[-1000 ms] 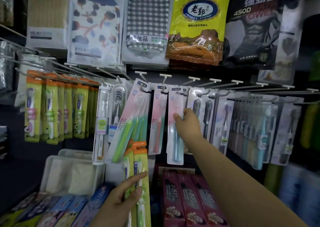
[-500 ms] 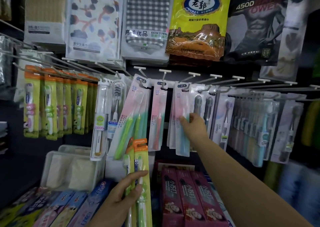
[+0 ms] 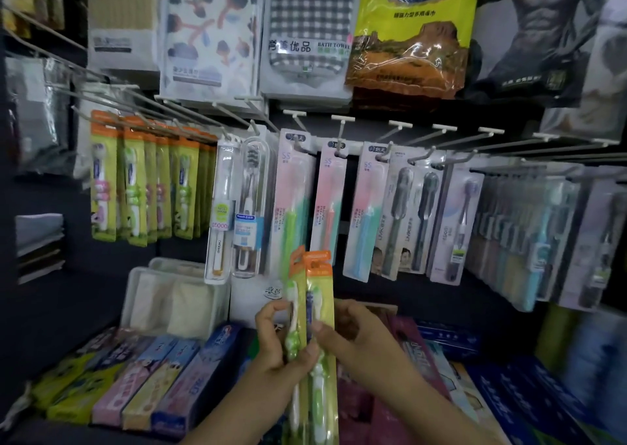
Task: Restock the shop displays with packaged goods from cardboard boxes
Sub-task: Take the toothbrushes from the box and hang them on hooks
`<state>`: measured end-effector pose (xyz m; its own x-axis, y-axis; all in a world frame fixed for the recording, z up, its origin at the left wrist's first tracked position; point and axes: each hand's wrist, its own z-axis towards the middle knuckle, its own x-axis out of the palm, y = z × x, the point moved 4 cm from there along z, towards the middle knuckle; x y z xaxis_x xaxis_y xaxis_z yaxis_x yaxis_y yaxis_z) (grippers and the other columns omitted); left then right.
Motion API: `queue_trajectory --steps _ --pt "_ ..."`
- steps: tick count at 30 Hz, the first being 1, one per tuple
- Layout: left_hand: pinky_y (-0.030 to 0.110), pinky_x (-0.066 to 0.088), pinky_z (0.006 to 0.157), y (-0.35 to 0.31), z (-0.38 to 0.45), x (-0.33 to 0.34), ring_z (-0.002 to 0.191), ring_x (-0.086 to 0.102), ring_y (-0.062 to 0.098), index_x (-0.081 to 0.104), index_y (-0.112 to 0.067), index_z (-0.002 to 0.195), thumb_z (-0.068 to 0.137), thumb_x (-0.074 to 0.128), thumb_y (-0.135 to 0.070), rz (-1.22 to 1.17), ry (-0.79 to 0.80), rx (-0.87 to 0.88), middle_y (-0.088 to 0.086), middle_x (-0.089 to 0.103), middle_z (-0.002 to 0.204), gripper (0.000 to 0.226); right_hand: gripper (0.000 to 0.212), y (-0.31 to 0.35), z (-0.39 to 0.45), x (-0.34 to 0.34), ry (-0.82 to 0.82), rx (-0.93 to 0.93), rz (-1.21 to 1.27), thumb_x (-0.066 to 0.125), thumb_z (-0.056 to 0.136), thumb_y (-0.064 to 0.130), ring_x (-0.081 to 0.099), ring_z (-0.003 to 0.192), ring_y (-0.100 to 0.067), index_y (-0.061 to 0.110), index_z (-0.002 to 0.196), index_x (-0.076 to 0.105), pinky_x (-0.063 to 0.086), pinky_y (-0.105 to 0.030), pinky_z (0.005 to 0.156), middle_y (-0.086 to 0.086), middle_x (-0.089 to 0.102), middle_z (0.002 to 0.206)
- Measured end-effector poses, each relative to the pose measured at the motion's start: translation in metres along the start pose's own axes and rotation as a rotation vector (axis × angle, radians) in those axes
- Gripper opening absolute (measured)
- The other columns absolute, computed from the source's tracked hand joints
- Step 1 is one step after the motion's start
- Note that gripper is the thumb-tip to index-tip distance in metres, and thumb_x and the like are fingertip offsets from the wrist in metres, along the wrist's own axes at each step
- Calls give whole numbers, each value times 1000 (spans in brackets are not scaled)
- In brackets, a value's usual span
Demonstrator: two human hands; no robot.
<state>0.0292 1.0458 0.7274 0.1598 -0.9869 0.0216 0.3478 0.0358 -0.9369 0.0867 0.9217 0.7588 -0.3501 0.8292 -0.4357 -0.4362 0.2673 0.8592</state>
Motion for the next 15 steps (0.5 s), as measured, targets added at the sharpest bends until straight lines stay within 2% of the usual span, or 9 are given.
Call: queue_trajectory --steps 2,4,7,9,11,13,15 --pt "29 44 93 2 -4 3 90 60 -18 17 -51 124 72 64 -28 -35 -12 -10 -37 61 103 74 29 0 -4 0 -7 10 -2 72 80 42 67 89 -7 23 100 64 55 -30 84 6 72 95" --pt "31 46 92 3 -10 4 91 64 -10 8 -56 128 70 66 -27 -44 -24 -22 -36 67 94 87 17 0 -7 0 -17 -5 14 72 84 31 68 86 -7 21 96 66 56 -27 80 5 73 91" --pt "32 51 88 4 -18 1 90 67 -5 15 -57 130 70 82 -24 -107 -110 -66 -28 69 94 95 13 5 -14 2 11 -31 79 70 85 26 68 84 -2 21 96 67 54 -20 76 7 73 90" --pt "26 54 79 1 -24 -1 92 69 2 37 -45 129 62 84 -25 -159 -145 -93 -18 72 98 84 11 6 -17 5 25 -45 124 69 86 27 68 85 -5 22 95 69 56 -26 80 7 74 91" --pt "19 54 68 -4 -30 -4 90 70 7 57 -30 119 62 75 -22 -174 -183 -93 -10 74 98 60 9 9 -17 11 28 -65 173 68 87 26 70 88 -10 21 94 71 56 -35 85 6 75 91" --pt "20 54 65 -7 -35 -10 87 71 12 63 -22 113 64 72 -20 -207 -257 -91 -4 75 95 50 9 14 -17 20 47 -83 226 65 90 19 71 88 -12 21 94 73 56 -35 84 6 75 92" --pt "23 55 65 -11 -42 -19 86 71 13 62 -23 112 66 72 -19 -229 -334 -79 -4 75 94 47 12 21 -15 31 77 -114 252 63 91 16 71 88 -10 22 95 73 56 -27 80 7 75 92"
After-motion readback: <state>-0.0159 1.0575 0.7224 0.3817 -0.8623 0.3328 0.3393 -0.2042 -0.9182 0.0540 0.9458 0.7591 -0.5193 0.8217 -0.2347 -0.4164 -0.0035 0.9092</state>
